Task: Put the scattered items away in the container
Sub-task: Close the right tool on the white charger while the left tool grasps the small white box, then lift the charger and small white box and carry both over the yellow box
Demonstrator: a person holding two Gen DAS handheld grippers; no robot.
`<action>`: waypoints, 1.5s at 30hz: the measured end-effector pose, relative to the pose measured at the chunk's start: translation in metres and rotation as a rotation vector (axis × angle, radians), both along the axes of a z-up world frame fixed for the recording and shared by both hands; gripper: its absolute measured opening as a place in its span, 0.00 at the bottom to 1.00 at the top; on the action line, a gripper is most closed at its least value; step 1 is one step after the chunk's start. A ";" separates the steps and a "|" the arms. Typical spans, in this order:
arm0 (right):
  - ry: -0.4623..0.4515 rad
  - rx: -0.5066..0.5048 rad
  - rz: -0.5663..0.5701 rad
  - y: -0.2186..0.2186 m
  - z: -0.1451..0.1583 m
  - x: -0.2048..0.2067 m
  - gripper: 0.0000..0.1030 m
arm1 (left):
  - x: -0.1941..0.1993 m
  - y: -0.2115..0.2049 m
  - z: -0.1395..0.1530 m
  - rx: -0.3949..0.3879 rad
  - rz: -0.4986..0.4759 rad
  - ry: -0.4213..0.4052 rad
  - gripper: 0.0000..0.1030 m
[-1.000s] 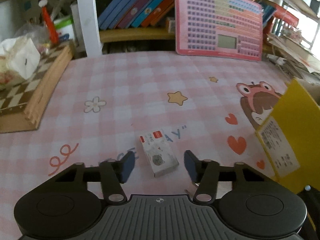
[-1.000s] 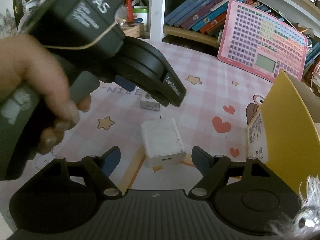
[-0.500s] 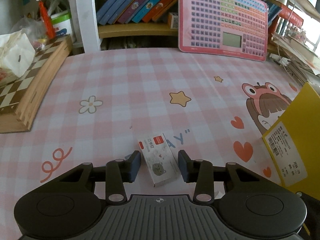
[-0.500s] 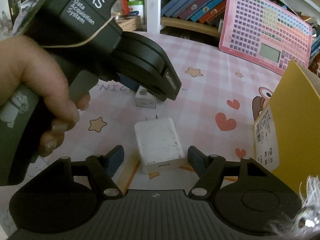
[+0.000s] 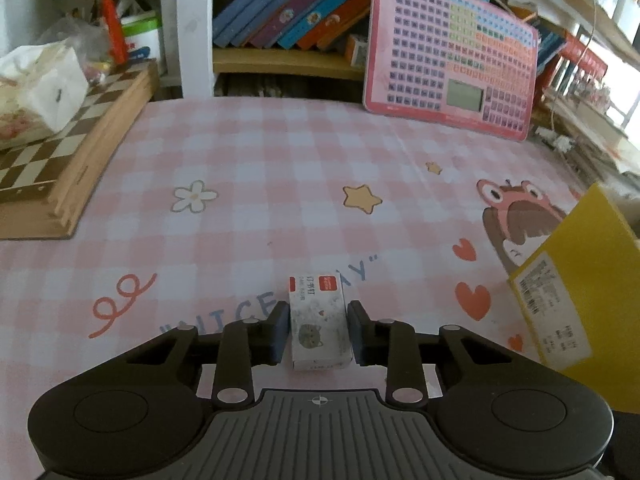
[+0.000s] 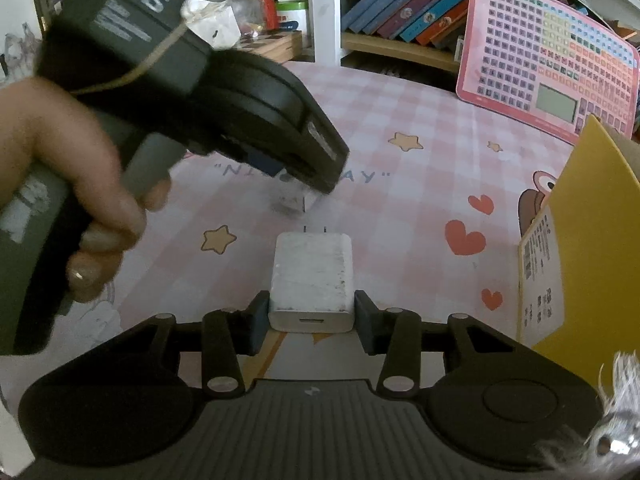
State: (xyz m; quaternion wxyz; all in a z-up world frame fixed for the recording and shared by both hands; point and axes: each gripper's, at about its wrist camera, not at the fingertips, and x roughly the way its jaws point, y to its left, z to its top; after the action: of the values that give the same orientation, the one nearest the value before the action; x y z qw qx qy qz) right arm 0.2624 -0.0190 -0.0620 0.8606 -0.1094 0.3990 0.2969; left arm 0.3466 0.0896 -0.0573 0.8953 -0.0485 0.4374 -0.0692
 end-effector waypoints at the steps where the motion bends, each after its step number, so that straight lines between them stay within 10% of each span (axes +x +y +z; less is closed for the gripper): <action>1: -0.002 0.001 0.000 0.000 0.000 -0.001 0.40 | -0.003 0.002 0.003 -0.007 0.004 -0.007 0.28; 45: -0.091 0.032 -0.006 -0.055 0.091 -0.142 0.39 | -0.230 0.051 0.099 -0.280 0.028 -0.201 0.28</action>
State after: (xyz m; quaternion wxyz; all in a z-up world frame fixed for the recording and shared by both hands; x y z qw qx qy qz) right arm 0.1209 -0.0735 0.0288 0.8805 -0.1077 0.3550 0.2953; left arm 0.1163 0.1401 0.0412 0.9199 -0.1718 0.3309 -0.1215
